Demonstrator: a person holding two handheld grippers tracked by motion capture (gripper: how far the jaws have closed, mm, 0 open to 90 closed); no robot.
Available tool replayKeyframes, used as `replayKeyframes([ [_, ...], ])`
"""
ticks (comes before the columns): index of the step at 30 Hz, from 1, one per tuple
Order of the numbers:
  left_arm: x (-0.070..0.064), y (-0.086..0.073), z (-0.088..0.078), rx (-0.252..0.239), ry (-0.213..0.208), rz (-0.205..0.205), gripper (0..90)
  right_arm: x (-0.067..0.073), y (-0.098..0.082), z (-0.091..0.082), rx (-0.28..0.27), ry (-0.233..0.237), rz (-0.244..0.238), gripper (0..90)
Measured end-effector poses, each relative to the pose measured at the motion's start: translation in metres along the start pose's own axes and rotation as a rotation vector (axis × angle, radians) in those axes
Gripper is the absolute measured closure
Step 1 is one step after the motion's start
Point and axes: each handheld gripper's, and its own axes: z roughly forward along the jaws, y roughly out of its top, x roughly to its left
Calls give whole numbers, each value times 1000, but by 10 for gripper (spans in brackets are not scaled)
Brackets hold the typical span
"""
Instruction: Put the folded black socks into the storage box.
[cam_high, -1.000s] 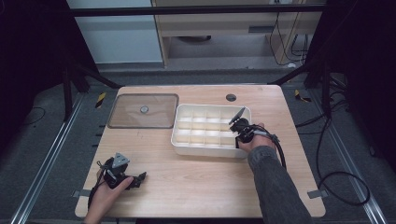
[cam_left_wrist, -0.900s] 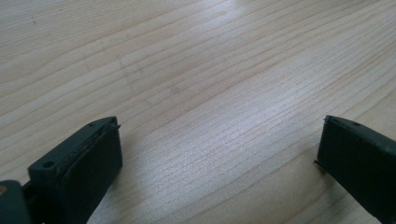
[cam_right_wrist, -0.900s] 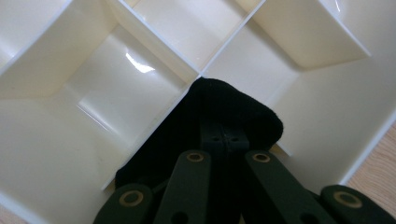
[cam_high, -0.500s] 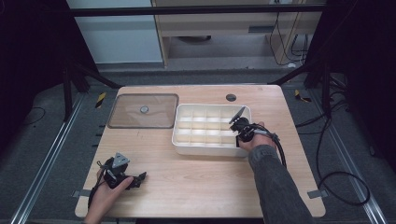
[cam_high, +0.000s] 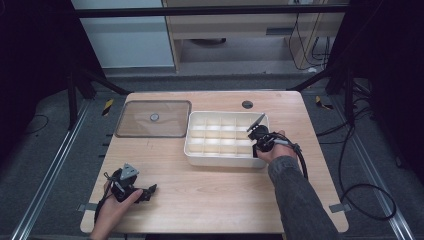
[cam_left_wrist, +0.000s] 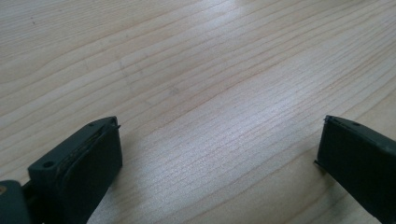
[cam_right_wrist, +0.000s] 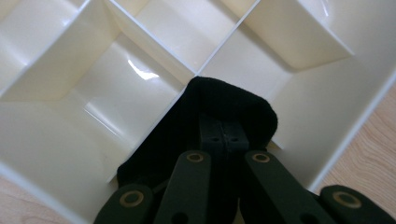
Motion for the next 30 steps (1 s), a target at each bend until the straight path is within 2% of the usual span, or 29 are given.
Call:
replayKeyframes([
  [6, 0, 0, 0, -1, 2, -2, 0, -2, -6, -19, -62, 30, 35, 900],
  [11, 0, 0, 0, 2, 3, 0, 0, -5, -10, -37, -170, 74, 67, 900],
  [22, 0, 1, 0, 5, 3, 7, 0, -8, -14, -53, -321, 101, 105, 900],
  [30, 0, 1, 0, 2, 4, 2, 0, -10, -20, -62, -369, 110, 129, 900],
])
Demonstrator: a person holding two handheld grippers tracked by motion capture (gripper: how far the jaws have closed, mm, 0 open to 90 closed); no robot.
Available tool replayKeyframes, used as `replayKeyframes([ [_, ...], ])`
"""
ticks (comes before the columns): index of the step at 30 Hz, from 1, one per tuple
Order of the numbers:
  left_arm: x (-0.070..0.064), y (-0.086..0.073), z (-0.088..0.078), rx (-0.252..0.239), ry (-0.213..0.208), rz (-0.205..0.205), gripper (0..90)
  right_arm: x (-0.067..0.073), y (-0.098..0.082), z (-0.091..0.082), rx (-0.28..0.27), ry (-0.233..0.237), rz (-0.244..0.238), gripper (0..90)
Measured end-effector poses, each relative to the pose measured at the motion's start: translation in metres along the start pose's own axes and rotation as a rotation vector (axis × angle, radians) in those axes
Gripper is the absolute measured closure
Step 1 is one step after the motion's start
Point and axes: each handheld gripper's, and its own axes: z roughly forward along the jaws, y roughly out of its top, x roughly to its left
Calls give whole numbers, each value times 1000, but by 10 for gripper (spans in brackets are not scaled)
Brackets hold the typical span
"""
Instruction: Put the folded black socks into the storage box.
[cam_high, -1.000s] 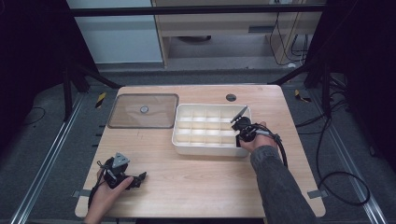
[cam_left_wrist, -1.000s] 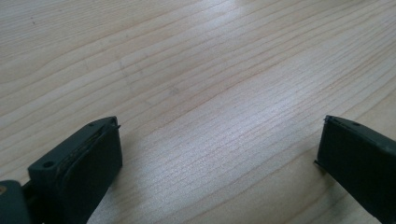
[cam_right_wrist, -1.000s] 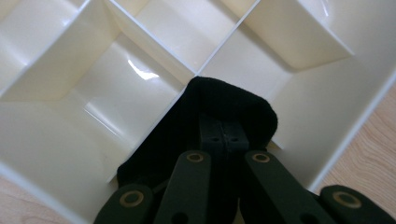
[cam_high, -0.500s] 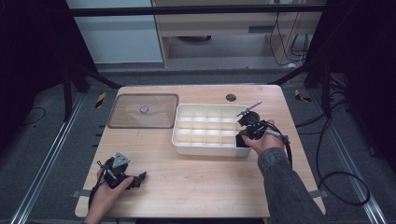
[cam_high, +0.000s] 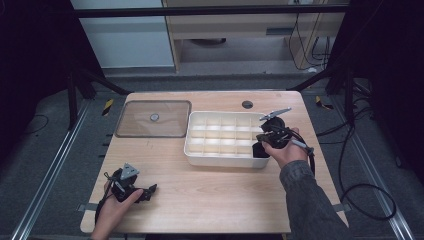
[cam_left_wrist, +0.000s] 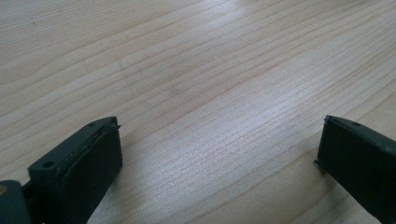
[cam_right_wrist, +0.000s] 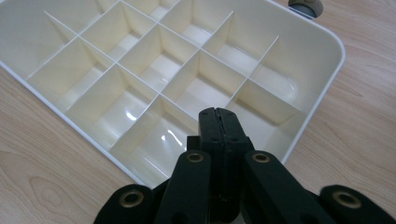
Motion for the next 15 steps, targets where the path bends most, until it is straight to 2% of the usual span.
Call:
replayKeyframes([
  [15, 0, 1, 1, 2, 2, 1, 0, -7, 1, -18, -72, 13, 25, 900],
])
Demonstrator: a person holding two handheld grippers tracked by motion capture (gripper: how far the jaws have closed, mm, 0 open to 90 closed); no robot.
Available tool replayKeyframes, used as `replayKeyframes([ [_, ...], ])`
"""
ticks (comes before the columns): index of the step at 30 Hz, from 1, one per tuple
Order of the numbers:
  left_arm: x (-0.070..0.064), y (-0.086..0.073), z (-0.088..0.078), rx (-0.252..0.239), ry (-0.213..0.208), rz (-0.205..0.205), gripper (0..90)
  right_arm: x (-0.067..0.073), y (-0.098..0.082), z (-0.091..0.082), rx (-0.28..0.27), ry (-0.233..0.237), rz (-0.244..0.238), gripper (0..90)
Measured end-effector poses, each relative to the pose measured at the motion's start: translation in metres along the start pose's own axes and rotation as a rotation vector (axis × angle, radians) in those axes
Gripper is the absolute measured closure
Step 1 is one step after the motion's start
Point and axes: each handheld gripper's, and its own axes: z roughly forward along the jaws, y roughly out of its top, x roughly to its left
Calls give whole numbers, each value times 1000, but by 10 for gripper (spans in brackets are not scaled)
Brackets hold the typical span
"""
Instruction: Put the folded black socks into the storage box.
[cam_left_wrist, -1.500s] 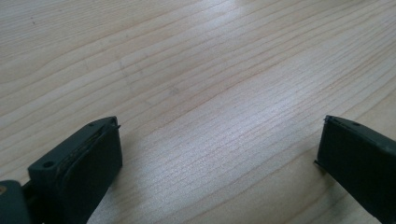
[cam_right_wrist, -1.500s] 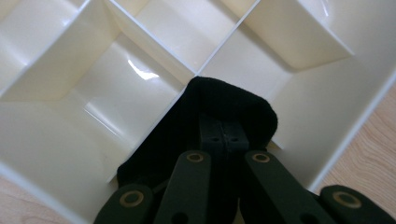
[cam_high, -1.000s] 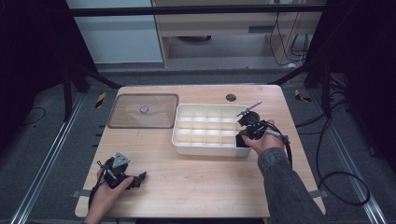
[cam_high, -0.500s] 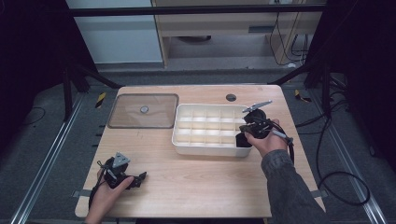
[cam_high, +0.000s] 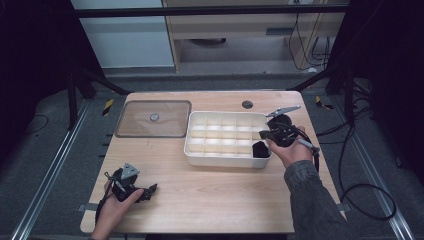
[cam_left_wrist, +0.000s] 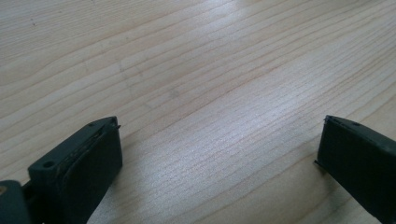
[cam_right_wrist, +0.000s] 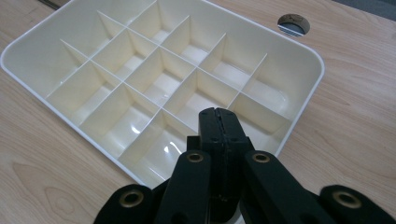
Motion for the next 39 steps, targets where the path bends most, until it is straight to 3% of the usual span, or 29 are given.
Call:
replayKeyframes([
  [23, 0, 1, 1, -3, -6, 1, 0, 2, -7, -31, -108, 16, 32, 900],
  [39, 0, 1, 1, -3, -6, 1, 0, -4, -31, -42, -142, 20, 66, 900],
])
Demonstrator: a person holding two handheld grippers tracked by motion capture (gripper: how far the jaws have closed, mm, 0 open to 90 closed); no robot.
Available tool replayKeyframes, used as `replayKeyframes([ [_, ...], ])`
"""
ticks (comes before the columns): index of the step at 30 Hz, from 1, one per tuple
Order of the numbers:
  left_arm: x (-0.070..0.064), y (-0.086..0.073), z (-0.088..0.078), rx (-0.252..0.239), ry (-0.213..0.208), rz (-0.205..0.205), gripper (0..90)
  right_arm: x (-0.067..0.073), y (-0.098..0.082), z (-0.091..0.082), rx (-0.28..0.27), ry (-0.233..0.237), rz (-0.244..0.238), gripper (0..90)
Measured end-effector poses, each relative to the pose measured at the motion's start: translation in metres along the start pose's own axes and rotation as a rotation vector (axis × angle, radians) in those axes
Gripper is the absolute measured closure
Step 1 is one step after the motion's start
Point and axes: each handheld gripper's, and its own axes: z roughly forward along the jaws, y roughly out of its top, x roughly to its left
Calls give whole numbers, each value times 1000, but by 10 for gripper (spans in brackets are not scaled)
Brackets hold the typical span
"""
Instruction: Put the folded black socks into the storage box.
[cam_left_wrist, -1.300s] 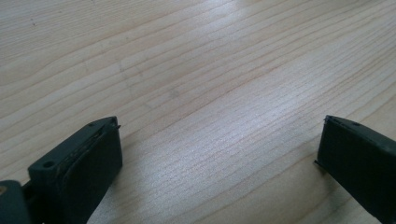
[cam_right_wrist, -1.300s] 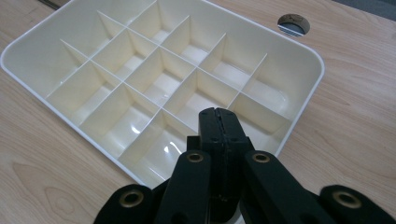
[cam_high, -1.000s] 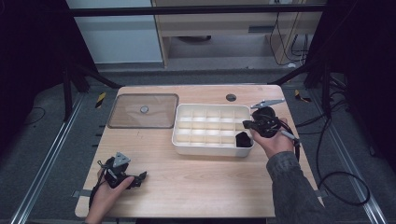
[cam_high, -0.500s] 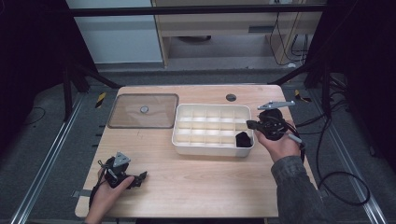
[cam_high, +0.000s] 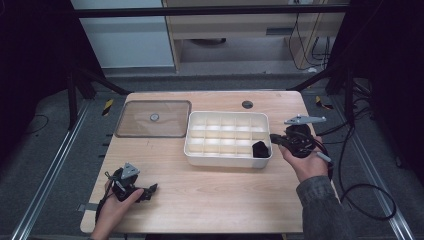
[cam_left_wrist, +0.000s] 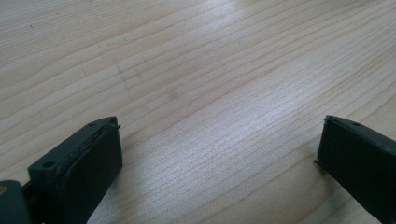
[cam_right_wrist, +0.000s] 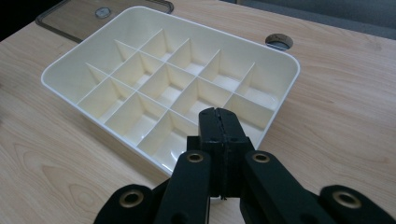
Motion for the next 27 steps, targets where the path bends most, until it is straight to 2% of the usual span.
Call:
replayKeyframes([
  [11, 0, 0, 0, 0, 0, 0, 0, -6, -21, -8, 0, -4, 19, 900],
  [27, 0, 0, 0, 0, 0, 0, 0, -16, -59, -4, 26, -9, 71, 900],
])
